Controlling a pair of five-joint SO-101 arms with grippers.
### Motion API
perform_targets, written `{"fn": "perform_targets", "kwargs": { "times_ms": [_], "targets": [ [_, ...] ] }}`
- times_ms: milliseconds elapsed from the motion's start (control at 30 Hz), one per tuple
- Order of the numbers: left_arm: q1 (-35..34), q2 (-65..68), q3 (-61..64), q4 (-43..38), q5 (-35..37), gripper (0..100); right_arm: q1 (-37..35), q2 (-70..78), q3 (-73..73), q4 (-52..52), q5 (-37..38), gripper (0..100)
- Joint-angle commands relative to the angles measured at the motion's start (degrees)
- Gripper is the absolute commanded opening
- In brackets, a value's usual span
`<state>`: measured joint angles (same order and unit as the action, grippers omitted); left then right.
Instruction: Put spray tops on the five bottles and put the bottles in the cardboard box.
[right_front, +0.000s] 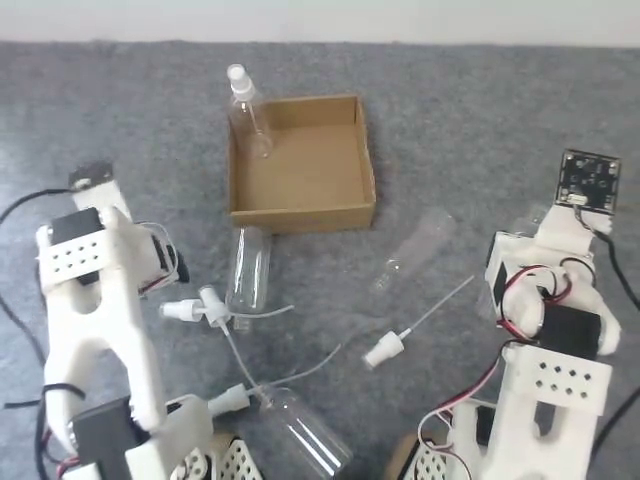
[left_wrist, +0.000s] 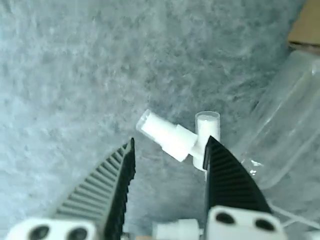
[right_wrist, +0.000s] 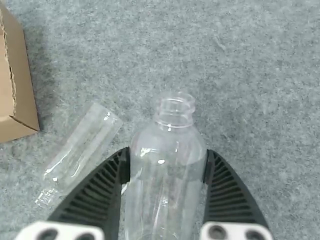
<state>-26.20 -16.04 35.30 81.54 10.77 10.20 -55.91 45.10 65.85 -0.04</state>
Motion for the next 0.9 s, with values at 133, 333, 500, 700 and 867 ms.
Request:
{"fn": "perform_targets", "kwargs": {
  "times_ms": [133, 333, 500, 700, 867],
  "targets": [
    [-0.09, -2.02, -0.57, 7.21, 13.80, 21, -1.63, -1.63, -0.62, -1.10, 0.09, 9.9],
    [-0.18, -2.02, 3.65, 4.57, 19.78, 21, -1.63, -1.63, -0.62, -1.10, 0.09, 9.9],
    [-0.18, -2.02, 9.54, -3.08, 23.82, 21, -1.63, -1.63, -0.62, -1.10, 0.09, 9.9],
    [-0.18, -2.02, 12.62, -8.88, 27.08, 21, -1.63, -1.63, -0.62, -1.10, 0.09, 9.9],
    [-0.26, -2.02, 14.29, -11.78, 28.13, 21, -1.63, -1.63, -0.53, -1.10, 0.09, 9.9]
  ]
}}
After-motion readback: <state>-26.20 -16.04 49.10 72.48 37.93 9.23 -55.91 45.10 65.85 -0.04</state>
